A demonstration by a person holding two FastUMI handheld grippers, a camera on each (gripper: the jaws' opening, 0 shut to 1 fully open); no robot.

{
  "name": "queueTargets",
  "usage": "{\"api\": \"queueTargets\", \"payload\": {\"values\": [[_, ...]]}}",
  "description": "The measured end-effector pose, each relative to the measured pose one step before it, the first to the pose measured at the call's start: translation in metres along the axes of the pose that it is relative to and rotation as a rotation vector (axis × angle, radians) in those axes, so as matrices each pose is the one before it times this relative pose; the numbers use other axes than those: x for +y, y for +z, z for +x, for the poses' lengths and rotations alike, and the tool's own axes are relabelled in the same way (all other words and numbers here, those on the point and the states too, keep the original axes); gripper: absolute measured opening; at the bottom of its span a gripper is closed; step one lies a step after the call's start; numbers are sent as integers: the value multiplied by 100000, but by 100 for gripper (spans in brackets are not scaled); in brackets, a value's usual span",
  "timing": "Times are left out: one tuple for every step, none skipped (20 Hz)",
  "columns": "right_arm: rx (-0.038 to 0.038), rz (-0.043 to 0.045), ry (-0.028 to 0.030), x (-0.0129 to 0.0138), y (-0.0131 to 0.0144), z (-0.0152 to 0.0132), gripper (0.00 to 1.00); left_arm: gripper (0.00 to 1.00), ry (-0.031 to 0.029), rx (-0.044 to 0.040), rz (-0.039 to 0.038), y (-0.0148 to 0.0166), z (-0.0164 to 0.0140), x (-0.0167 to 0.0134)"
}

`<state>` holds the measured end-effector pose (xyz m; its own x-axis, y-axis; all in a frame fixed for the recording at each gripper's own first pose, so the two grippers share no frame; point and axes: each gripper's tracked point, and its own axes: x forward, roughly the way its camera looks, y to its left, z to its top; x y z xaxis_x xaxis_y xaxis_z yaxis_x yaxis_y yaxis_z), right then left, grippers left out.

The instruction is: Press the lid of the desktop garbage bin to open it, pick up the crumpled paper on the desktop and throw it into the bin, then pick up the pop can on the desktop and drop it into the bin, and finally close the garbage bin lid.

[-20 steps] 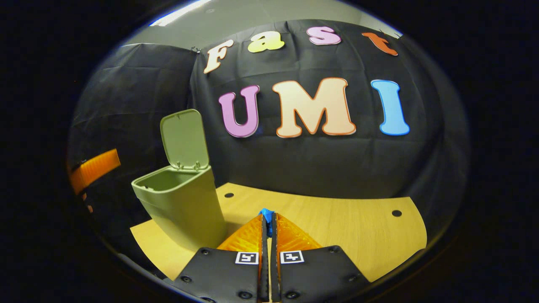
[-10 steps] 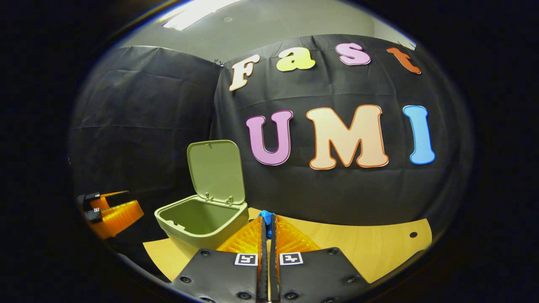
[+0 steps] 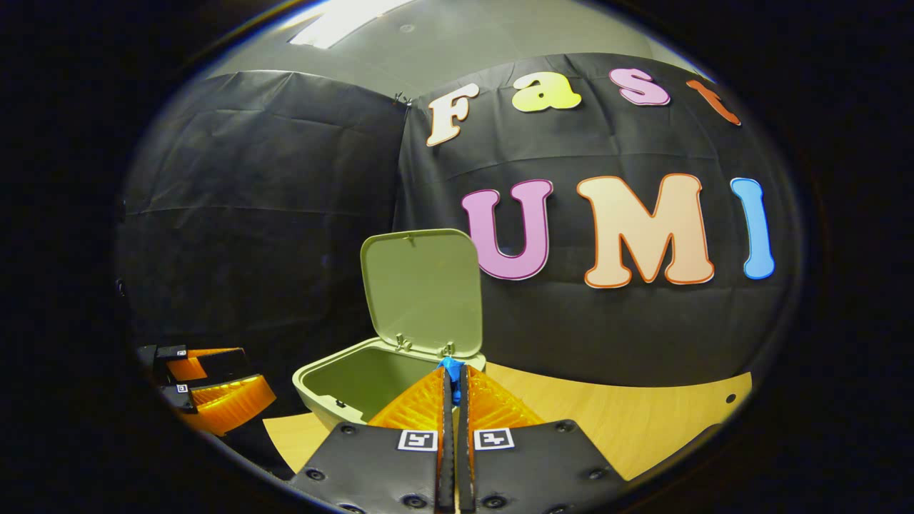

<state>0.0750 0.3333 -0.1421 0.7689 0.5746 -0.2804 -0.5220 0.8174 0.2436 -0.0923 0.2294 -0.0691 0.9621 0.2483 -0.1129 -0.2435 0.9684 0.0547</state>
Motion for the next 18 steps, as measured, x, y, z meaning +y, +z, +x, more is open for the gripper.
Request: {"api": "queueTargets", "payload": {"values": [[-36, -424, 614, 668, -49, 435, 5, 92, -261, 446, -38, -159, 155, 243], [-84, -24, 475, 599, -223, 424, 5, 92, -177, 244, 65, -11, 72, 328], [-84, 126, 179, 453, -44, 438, 5, 92, -285, 229, 286, -143, -8, 313], [-183, 74, -80, 451, -125, 363, 5, 93, -134, 96, 369, 6, 18, 281], [-36, 270, 123, 348, -214, 500, 5, 92, -279, 50, 304, -100, 17, 196], [-393, 939, 1879, 521, 68, -105, 7, 92, -458, 131, 111, -21, -23, 205], [22, 336, 1005, 619, -407, 847, 23, 92, -189, 221, -128, -207, -1, 135], [634, 368, 1595, 476, -314, 96, 38, 92, -6, 90, -370, 8, 61, 133], [1016, 305, 1306, 417, -355, 67, 54, 92, -153, 367, -494, -179, 37, 100], [1088, -114, 342, 136, -288, 22, 69, 92, -139, 223, -472, -71, 32, 11], [381, -789, -326, -29, -224, -127, 85, 92, -237, -87, -381, 24, 27, -70], [-471, -1089, -423, -190, 178, -353, 100, 92, -363, -171, -399, 210, 101, -177], [-828, -1327, -854, -328, 226, -477, 99, 92, -366, -215, -341, 30, 57, -353], [-1164, -1497, -1147, -473, 298, -535, 99, 93, -657, -289, -428, 166, 96, -462], [-1184, -1436, -971, -662, 446, -605, 99, 93, -727, -320, -379, -118, 68, -266], [-1040, -1288, -1263, -724, 316, -585, 100, 93, -583, -119, -27, 4, 125, -455], [-785, -1149, -1294, -902, 378, -560, 99, 94, -445, 14, 34, 54, 112, -612], [-538, -1174, -1589, -967, 328, -603, 100, 94, -704, -223, 19, 3, 168, -727]]}}
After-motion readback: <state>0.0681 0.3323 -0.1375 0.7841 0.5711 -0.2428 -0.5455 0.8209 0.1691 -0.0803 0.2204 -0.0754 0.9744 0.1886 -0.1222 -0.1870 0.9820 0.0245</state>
